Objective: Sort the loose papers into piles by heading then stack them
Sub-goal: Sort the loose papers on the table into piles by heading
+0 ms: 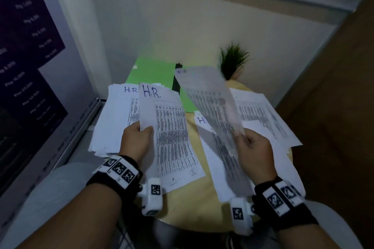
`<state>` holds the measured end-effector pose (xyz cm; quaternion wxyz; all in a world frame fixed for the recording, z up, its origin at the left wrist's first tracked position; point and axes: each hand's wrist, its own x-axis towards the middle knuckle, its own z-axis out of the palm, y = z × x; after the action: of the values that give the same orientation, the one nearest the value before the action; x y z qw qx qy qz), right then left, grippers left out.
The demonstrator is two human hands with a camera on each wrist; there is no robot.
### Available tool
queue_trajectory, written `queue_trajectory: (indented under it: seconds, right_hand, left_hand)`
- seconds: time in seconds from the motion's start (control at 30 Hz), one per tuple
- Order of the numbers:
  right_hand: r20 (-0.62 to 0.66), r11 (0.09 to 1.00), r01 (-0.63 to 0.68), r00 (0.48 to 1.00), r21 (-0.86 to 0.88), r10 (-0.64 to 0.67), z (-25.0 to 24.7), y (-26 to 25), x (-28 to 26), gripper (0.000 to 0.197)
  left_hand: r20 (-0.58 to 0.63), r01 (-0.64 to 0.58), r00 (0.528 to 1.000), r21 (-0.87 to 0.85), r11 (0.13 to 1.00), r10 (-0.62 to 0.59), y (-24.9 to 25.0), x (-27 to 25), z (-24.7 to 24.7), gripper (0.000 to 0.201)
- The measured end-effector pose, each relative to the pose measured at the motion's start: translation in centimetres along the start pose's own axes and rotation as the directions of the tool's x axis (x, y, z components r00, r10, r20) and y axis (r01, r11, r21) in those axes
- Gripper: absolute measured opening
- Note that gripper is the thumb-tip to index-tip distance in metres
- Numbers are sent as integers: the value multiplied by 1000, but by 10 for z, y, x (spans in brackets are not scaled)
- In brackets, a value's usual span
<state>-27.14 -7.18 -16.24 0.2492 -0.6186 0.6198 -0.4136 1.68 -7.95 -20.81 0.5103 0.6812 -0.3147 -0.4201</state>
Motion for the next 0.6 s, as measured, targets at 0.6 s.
queue_trajectory:
  seconds: [0.6]
  right_hand:
    - [446,665,-653,748,363,491,43,58,-12,22]
  left_hand:
    - [338,122,938,-123,985,-74,22,-37,21,24]
